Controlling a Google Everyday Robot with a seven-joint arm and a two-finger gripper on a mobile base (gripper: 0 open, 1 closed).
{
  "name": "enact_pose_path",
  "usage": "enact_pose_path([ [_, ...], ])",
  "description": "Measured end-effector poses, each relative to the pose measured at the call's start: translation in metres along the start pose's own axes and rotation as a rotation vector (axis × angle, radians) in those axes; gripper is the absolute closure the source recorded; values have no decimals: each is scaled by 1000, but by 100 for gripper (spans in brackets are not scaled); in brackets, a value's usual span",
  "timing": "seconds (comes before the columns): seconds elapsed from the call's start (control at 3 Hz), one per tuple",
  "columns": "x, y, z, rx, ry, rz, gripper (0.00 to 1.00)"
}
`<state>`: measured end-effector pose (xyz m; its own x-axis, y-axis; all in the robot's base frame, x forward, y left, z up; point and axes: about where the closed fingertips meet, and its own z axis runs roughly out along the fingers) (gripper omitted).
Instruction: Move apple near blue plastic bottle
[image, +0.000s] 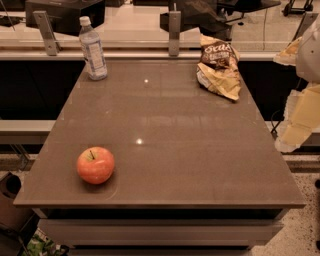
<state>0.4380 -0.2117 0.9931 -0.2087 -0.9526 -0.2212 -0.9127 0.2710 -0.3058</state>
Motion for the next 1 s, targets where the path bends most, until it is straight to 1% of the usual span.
enact_pose_path([
  [0.33, -2, 0, 0, 4, -9, -1, 0],
  [0.67, -15, 1, 15, -1, -53, -11, 0],
  [1.0, -30, 4, 34, -11, -124, -12, 0],
])
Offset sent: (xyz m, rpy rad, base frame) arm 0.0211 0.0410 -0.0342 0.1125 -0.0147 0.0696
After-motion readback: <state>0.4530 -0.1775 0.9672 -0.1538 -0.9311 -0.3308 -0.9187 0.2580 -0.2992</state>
